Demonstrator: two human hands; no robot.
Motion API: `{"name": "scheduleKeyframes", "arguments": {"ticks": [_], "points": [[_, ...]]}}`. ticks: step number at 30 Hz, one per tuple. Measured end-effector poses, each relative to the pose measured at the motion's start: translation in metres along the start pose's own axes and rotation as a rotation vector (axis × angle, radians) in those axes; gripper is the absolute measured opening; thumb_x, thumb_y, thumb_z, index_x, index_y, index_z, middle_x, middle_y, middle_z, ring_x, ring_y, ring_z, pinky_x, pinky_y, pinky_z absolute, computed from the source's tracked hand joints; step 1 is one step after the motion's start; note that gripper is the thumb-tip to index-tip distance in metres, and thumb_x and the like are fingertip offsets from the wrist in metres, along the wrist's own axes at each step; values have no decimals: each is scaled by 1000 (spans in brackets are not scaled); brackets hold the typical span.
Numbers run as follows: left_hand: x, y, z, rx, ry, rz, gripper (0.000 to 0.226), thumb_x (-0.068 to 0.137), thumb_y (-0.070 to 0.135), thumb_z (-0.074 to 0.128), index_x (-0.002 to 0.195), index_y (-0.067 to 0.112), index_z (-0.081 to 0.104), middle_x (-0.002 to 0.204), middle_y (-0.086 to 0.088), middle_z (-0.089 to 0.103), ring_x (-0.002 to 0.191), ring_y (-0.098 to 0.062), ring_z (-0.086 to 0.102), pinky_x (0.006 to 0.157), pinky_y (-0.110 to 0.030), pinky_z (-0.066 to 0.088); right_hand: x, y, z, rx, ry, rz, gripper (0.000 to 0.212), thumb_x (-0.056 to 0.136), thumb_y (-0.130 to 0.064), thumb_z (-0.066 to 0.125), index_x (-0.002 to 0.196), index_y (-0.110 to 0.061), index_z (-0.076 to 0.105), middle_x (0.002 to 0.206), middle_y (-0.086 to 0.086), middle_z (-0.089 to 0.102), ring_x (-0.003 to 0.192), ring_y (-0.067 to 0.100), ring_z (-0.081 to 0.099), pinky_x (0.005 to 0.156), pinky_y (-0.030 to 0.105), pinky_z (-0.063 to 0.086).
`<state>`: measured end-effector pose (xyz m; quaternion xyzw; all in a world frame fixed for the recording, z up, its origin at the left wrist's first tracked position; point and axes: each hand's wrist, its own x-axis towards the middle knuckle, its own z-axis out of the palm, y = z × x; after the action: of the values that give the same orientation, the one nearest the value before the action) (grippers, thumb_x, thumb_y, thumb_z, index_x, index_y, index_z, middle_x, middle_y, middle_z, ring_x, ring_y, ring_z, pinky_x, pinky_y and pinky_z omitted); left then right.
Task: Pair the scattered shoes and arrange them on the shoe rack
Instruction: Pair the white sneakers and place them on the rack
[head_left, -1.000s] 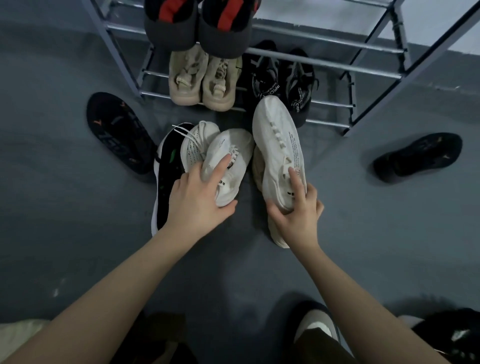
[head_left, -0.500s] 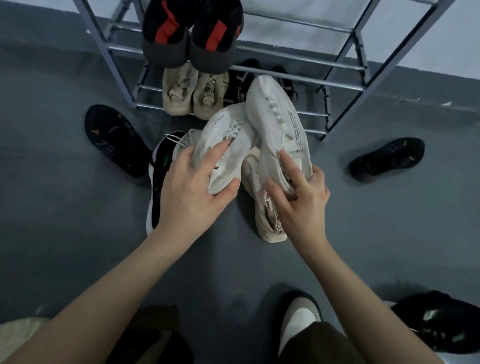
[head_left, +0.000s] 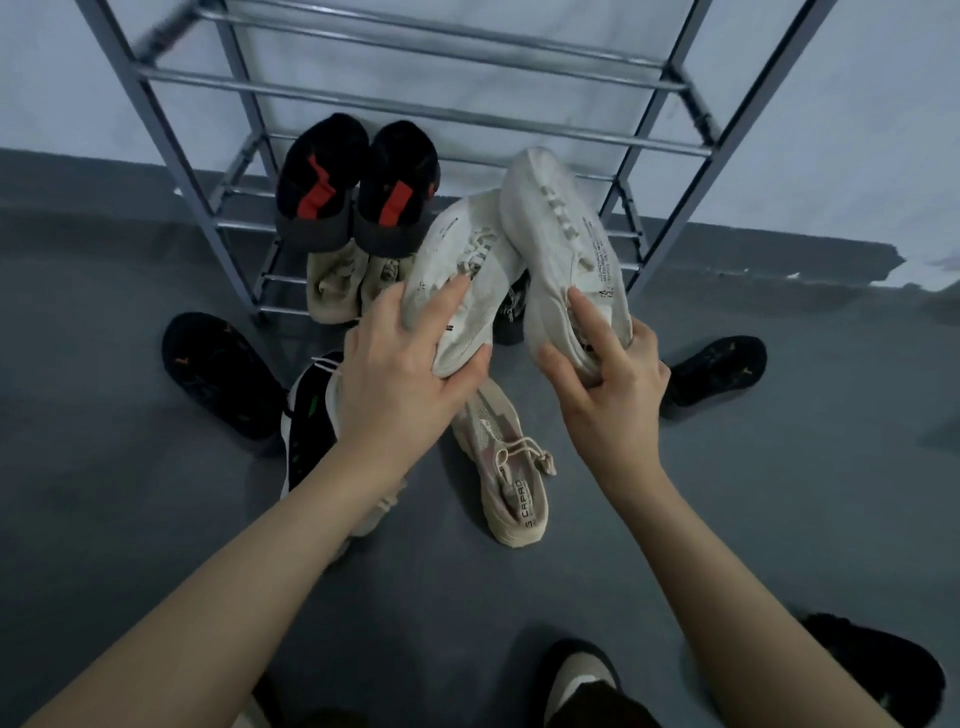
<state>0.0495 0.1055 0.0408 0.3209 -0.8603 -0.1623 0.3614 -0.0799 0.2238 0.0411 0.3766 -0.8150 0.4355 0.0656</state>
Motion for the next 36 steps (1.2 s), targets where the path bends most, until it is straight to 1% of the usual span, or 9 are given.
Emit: {"name": "scheduleKeyframes", "arguments": {"ticks": [4,13,18,20,24,27,29,32,36], "points": [[39,-2,23,35,-7,-12,52,80,48,56,128,27,52,114,-15,52,102,-35,52,88,-48,41,46,4,12,-38,-18,44,47,82,-47,57,128,-40,52,117,12,55,119,25,45,95,30,17],[121,-20,93,54,6,-85,48,81,41,62,126,27,51,116,-21,49,99,-41,48,83,-47,37,114,40,61,-56,16,120,51,81,-54,50,129,-40,50,119,16,50,123,28,41,104,41,18],[154,-31,134,53,28,-91,44,83,35,63,124,27,51,119,-22,45,102,-41,45,86,-49,35,152,70,89,-71,4,154,47,85,-50,56,131,-40,49,122,17,48,123,29,39,100,31,12],[163,-31,144,48,44,-63,39,82,30,64,119,25,52,117,-23,43,101,-41,42,86,-50,38,159,78,102,-100,-36,138,49,86,-50,57,133,-40,46,125,18,47,126,30,37,104,34,12],[149,-39,153,75,-80,-46,48,82,31,64,127,25,50,132,-24,34,110,-44,35,91,-53,38,157,89,117,-122,-116,142,55,85,-55,53,136,-43,39,133,16,42,128,28,36,108,46,17],[137,-53,145,83,-193,46,58,83,33,61,137,29,40,144,-21,22,120,-44,35,96,-53,37,153,90,113,-81,-151,112,54,86,-52,52,137,-44,35,141,15,36,134,27,28,109,45,14],[141,-56,140,67,-255,79,56,87,31,59,139,29,38,152,-16,15,130,-41,31,98,-50,39,153,91,110,-47,-161,86,51,87,-47,55,136,-42,40,140,14,37,132,28,32,109,45,18],[144,-59,143,32,-227,137,42,90,21,58,131,18,52,150,-15,29,126,-47,35,92,-54,44,153,94,112,-12,-130,46,43,88,-37,59,130,-33,52,134,19,45,127,35,39,106,45,23],[139,-63,152,18,-116,228,35,91,21,48,119,6,63,137,-17,48,116,-49,46,87,-50,49,157,96,119,-7,-87,14,41,87,-40,53,127,-31,56,129,24,50,128,36,39,106,41,22]]}}
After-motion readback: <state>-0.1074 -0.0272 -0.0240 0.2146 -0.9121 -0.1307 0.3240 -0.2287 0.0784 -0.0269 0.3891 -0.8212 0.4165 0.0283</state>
